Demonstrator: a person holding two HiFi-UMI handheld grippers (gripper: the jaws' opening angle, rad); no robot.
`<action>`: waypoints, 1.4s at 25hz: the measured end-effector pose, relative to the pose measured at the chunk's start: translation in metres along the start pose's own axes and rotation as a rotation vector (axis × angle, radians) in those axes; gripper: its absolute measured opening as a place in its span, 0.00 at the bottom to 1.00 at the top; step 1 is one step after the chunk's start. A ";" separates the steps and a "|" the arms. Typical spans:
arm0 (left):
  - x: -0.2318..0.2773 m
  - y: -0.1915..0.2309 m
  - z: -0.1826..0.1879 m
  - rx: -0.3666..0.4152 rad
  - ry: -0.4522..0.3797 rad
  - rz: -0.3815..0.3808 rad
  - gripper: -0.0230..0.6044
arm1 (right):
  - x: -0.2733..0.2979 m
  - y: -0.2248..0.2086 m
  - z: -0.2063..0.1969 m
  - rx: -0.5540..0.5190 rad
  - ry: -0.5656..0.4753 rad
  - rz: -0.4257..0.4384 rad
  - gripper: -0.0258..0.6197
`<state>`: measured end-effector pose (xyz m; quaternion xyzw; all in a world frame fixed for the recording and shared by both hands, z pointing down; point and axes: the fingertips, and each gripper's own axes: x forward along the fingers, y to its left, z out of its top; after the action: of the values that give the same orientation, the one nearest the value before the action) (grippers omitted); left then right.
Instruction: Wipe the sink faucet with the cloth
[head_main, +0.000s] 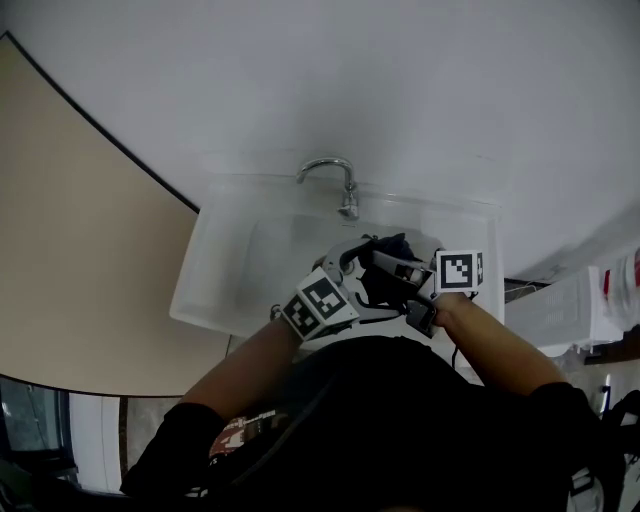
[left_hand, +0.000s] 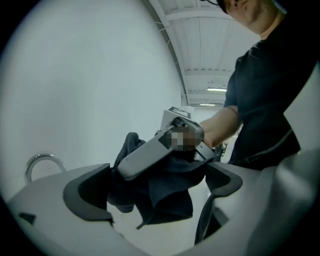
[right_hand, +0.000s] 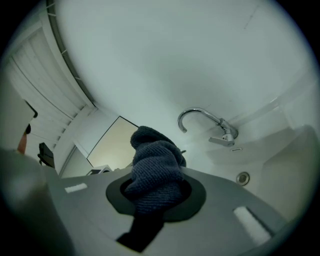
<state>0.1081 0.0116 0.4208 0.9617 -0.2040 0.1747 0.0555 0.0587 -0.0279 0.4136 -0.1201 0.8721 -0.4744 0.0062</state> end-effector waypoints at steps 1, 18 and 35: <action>0.002 0.004 -0.001 -0.025 0.021 0.021 0.96 | 0.002 -0.001 -0.001 -0.046 0.007 -0.045 0.12; -0.008 -0.020 0.027 0.288 0.005 0.113 0.68 | 0.003 0.058 -0.029 0.109 0.167 0.264 0.13; -0.054 0.004 0.019 -0.233 -0.179 -0.027 0.37 | -0.033 0.053 -0.004 -0.119 0.119 0.243 0.38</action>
<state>0.0669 0.0249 0.3839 0.9631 -0.2140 0.0625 0.1508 0.0798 0.0099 0.3688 0.0148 0.9056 -0.4238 0.0046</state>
